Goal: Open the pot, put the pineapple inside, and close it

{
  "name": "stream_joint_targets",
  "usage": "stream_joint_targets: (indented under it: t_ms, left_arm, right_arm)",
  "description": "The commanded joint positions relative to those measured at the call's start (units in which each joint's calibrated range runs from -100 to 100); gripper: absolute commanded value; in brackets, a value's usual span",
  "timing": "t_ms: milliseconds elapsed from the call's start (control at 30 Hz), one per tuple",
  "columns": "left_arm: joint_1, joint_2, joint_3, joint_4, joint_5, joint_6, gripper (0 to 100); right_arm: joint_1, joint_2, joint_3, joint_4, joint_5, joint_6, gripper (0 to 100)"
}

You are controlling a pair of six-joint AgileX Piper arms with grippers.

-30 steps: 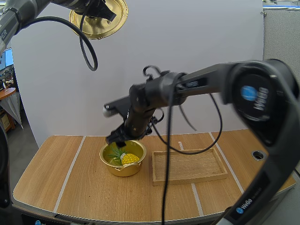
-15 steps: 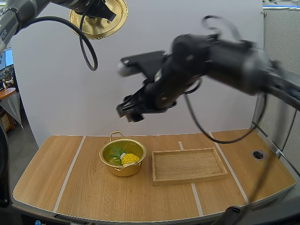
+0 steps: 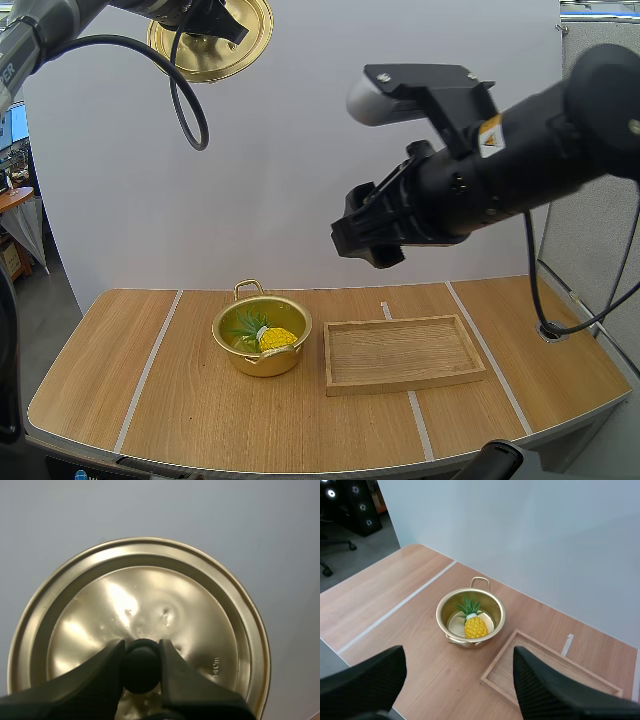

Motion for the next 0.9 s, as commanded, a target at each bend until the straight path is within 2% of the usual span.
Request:
stream_joint_targets:
  t_ms: [0, 133, 367, 567, 767, 800, 833, 867]
  left_arm:
    - [-0.14, -0.35, -0.65, 0.29, -2.36, -0.42, 0]
    - [-0.14, -0.35, -0.65, 0.29, -2.36, -0.42, 0]
    - [-0.14, -0.35, -0.65, 0.29, -2.36, -0.42, 0]
    - [-0.14, -0.35, -0.65, 0.29, -2.36, -0.42, 0]
    - [-0.14, -0.35, -0.65, 0.29, -2.36, -0.42, 0]
    - [-0.14, -0.35, -0.65, 0.29, -2.36, -0.42, 0]
    - [-0.14, -0.35, -0.65, 0.29, -2.36, -0.42, 0]
    - [-0.14, -0.35, -0.65, 0.29, -2.36, -0.42, 0]
  right_arm:
    - [-0.02, -2.84, 0.15, 0.00, 0.50, -0.18, 100]
    - [-0.76, -5.60, 0.15, 0.00, 0.50, -0.18, 100]
    - [-5.38, -10.11, 0.85, 4.16, 0.50, -1.59, 100]
    - [-8.44, -13.71, 8.33, 4.85, 0.50, -1.69, 100]
    - [-9.79, -15.49, 13.94, 4.85, 0.50, -1.69, 100]
    - [-9.97, -15.49, 14.88, 4.85, 0.50, -1.69, 89]
    - [-10.08, -15.49, 15.80, 5.24, 0.50, -1.69, 70]
    - [-10.17, -15.49, 16.52, 5.79, 0.50, -1.69, 56]
